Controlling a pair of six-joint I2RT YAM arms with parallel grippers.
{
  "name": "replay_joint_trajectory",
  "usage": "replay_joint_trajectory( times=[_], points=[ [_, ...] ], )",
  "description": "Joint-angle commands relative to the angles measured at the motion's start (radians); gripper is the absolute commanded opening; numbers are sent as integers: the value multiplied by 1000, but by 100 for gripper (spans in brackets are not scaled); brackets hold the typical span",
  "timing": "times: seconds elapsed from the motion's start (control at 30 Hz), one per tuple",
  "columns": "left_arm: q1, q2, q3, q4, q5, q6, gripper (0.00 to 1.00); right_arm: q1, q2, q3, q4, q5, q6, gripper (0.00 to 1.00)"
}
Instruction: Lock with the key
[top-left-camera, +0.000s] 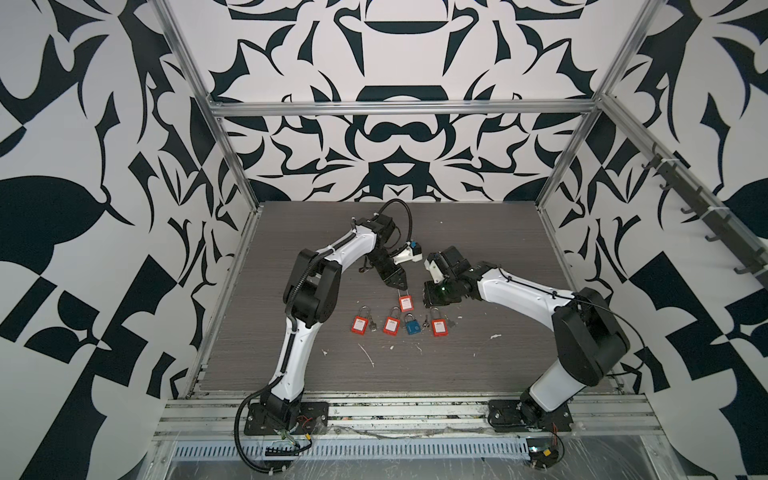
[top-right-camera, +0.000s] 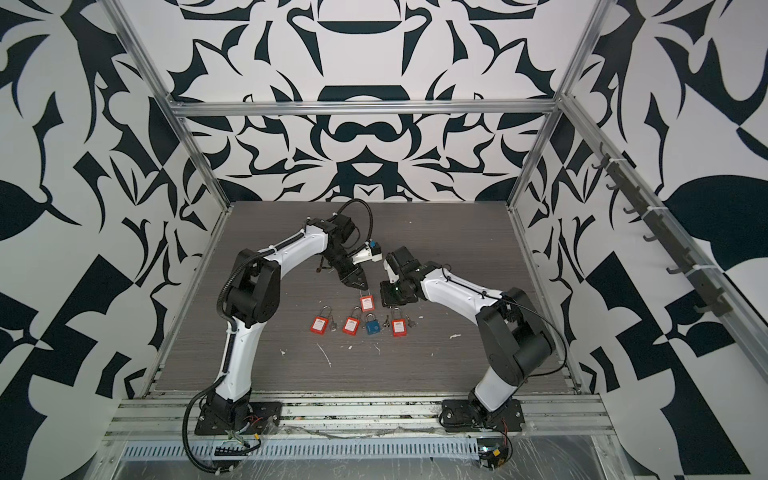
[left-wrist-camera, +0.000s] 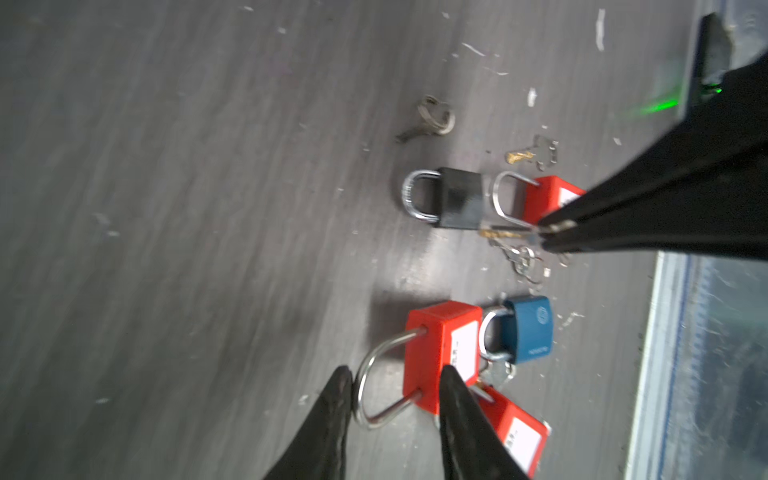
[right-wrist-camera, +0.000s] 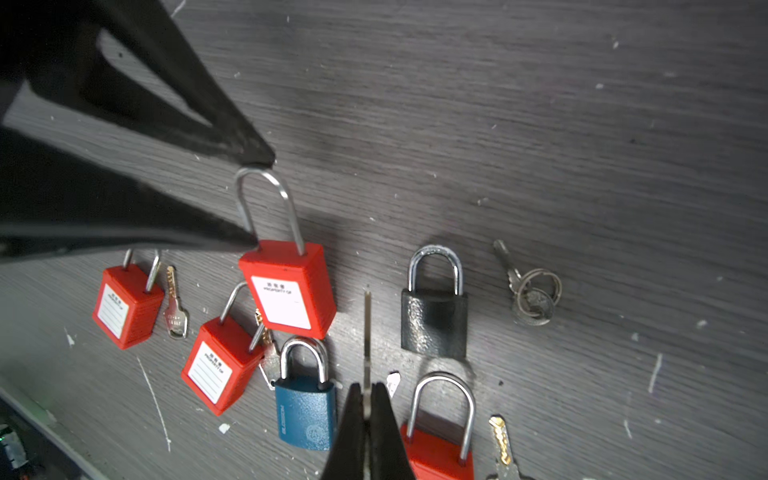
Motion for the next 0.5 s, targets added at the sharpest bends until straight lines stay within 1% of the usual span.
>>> replay_joint_trajectory(
  times=[0.0,0.07,0.1,0.17,0.23,0.33,0.47],
  points=[
    [21,-109,-48,117,-69,-49,51,10,22,44,26,-19,29,0],
    [40,-178,-132,244,-111,-88,64,13,50,69,23,-20,31,0],
    [49,-206,-166,290,-124,-104,66,14,62,79,21,-23,31,0],
    [72,-273,-236,378,-154,-145,66,14,90,102,16,-14,30,0],
    [97,-334,-301,438,-157,-185,66,13,115,123,15,-12,27,0],
    [127,-429,-401,501,-136,-239,66,14,163,163,2,-17,19,0],
    [136,-550,-543,555,-133,-273,67,13,222,203,-19,-30,17,1]
  ],
)
